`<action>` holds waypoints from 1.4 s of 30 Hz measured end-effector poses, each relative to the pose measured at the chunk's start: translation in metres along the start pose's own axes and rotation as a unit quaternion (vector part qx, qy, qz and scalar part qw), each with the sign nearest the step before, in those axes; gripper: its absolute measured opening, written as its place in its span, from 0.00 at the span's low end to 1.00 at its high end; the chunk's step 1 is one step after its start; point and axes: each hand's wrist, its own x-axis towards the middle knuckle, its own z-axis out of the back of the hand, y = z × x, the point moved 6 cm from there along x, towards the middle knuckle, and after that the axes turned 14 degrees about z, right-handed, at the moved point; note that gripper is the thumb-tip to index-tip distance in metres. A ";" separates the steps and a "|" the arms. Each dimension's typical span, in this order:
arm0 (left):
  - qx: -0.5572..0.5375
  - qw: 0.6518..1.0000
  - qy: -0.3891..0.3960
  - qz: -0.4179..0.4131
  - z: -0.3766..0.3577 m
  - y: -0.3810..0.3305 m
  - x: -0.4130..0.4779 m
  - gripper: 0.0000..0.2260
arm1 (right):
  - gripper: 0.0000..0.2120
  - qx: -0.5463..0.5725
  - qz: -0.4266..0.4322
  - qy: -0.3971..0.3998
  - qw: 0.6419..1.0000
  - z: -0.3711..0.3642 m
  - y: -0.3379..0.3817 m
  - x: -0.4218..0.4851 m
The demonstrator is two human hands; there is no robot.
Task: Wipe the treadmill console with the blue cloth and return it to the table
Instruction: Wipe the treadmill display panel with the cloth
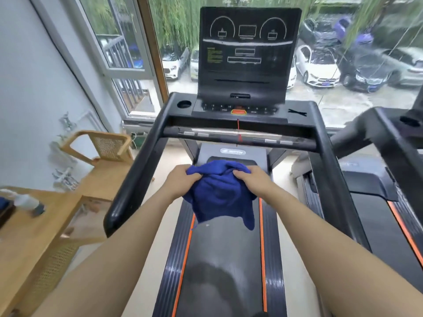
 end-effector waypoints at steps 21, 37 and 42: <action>0.000 0.991 -0.128 -0.049 0.010 -0.252 0.244 0.02 | 0.13 0.012 0.050 0.054 0.997 0.172 0.024 0.299; -0.152 0.964 -0.143 -0.167 0.071 -0.372 0.447 0.12 | 0.09 0.214 0.080 -0.123 0.966 0.219 0.070 0.506; -0.136 0.951 -0.185 -0.209 0.097 -0.383 0.491 0.15 | 0.19 0.169 0.119 -0.217 0.954 0.220 0.094 0.545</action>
